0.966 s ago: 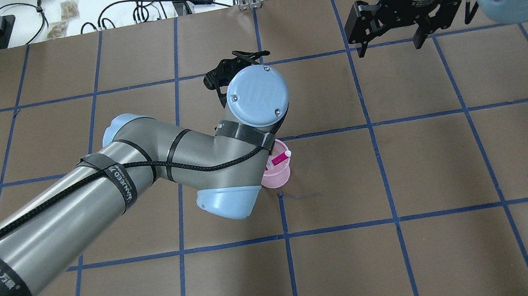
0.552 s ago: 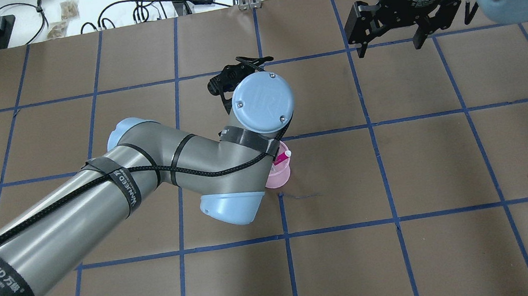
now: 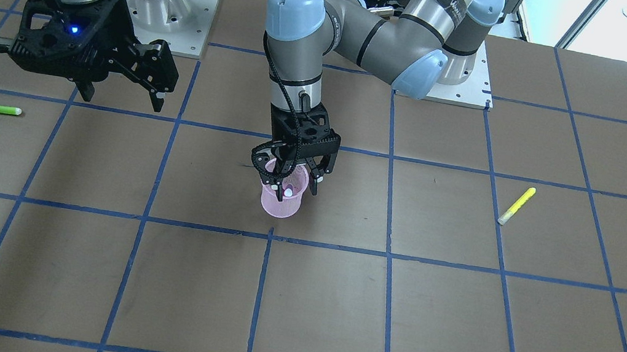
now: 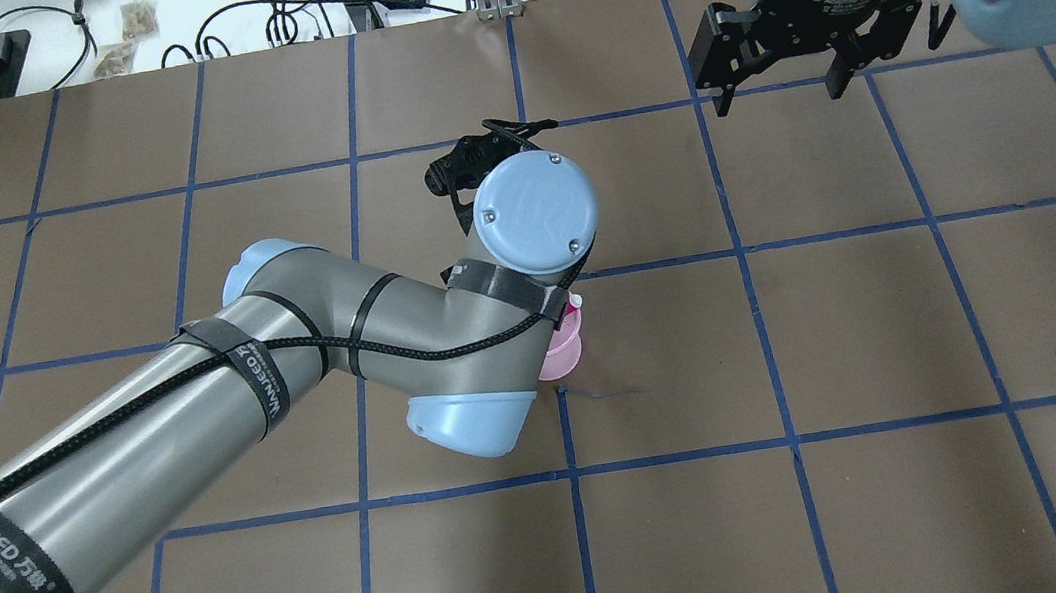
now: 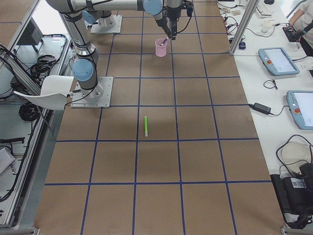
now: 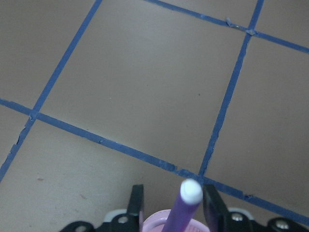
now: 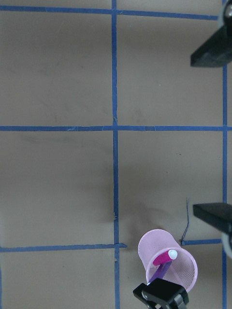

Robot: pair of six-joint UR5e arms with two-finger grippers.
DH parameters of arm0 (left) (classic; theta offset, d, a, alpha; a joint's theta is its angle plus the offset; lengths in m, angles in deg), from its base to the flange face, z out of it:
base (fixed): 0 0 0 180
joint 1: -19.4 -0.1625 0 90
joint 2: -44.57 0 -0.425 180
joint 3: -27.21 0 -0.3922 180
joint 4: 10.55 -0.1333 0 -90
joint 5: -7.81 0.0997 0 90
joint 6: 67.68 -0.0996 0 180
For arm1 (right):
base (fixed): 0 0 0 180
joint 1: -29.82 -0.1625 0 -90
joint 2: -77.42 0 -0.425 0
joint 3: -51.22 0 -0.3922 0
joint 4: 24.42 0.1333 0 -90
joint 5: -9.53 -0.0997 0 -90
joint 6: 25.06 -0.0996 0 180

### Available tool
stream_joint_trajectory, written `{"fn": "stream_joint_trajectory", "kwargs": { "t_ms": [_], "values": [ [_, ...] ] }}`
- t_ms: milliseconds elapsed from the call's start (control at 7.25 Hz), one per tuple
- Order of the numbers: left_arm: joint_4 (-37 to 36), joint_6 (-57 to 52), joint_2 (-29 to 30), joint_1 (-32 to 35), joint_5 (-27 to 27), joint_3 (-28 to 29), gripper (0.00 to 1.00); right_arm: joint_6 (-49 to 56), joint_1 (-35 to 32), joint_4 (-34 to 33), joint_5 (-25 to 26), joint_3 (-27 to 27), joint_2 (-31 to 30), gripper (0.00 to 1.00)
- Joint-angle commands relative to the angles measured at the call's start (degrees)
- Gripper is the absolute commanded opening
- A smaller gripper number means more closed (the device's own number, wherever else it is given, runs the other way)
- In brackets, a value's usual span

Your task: Insert purple and pink pens into pink cup

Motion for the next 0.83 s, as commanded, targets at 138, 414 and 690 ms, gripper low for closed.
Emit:
{"fn": "stream_joint_trajectory", "kwargs": {
  "t_ms": [138, 414, 690],
  "values": [
    [-0.12, -1.42, -1.03, -0.85, -0.63, 1.3, 1.0, 0.0, 0.0, 0.0, 0.0, 0.07, -0.03, 1.0],
    [7.82, -12.71, -2.53, -6.79, -1.15, 5.94, 1.0, -0.09, 0.0, 0.0, 0.0, -0.02, -0.03, 1.0],
    [19.53, -18.19, -4.9, -14.45, -8.33, 11.38, 1.0, -0.09, 0.0, 0.0, 0.0, -0.02, 0.06, 1.0]
  ]
}}
